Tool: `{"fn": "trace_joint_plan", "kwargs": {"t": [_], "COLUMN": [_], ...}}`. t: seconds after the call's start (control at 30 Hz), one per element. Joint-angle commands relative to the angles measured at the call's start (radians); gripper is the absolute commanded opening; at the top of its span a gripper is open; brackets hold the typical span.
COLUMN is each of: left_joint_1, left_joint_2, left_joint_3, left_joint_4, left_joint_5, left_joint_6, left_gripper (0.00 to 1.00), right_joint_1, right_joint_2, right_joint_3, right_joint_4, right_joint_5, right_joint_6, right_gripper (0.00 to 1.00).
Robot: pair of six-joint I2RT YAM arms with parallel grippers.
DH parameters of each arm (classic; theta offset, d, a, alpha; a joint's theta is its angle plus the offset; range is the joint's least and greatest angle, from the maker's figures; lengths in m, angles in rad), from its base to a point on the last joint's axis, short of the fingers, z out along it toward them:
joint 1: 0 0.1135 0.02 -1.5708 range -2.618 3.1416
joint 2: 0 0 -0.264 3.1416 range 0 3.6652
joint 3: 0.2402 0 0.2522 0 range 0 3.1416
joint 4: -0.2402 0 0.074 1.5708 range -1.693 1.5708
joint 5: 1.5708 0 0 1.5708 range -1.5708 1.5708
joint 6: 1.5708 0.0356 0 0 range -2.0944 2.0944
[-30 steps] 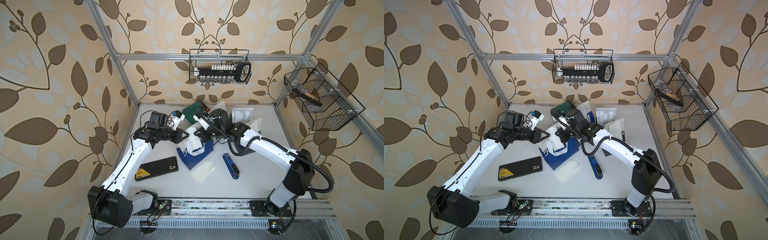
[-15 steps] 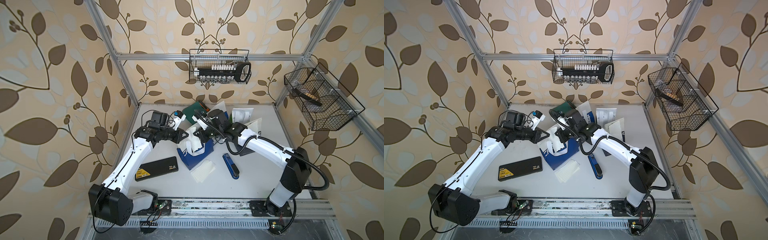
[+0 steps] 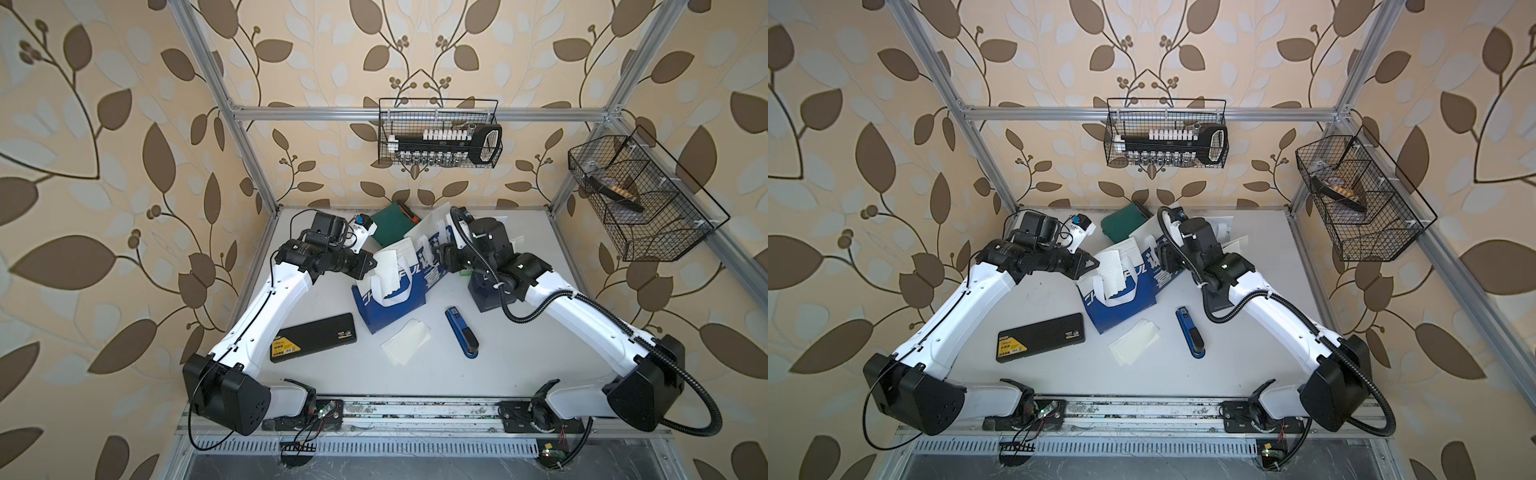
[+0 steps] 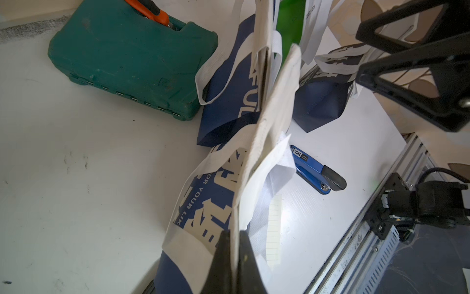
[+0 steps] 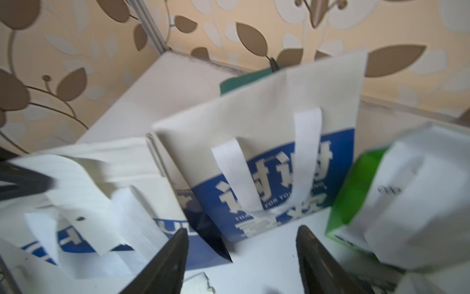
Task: Staple the receipts to the bags
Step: Pick up the stapler from the center of the board.
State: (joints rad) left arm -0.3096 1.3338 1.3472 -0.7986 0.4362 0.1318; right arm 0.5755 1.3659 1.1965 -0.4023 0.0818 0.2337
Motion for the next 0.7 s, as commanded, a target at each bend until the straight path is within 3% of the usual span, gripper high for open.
{"fn": "trace_joint_plan", "kwargs": {"t": [0.0, 0.17, 0.37, 0.63, 0.67], "left_joint_1": [-0.036, -0.060, -0.063, -0.063, -0.063], "left_joint_2": [0.014, 0.037, 0.030, 0.025, 0.022], "left_joint_3": [0.054, 0.069, 0.071, 0.052, 0.052], "left_joint_4": [-0.029, -0.027, -0.004, -0.001, -0.001], "left_joint_5": [-0.044, -0.055, -0.035, -0.030, -0.029], "left_joint_6": [0.052, 0.056, 0.053, 0.055, 0.055], "left_gripper": [0.00, 0.00, 0.00, 0.00, 0.00], "right_joint_1": [0.014, 0.015, 0.015, 0.014, 0.015], "right_joint_2": [0.015, 0.074, 0.209, 0.329, 0.328], "right_joint_3": [-0.122, -0.220, -0.226, -0.207, -0.211], "right_joint_4": [-0.188, -0.279, -0.279, -0.319, -0.320], "right_joint_5": [0.071, 0.031, -0.020, -0.106, -0.117], "right_joint_6": [0.077, 0.136, 0.102, 0.077, 0.078], "right_gripper": [0.67, 0.67, 0.65, 0.49, 0.42]}}
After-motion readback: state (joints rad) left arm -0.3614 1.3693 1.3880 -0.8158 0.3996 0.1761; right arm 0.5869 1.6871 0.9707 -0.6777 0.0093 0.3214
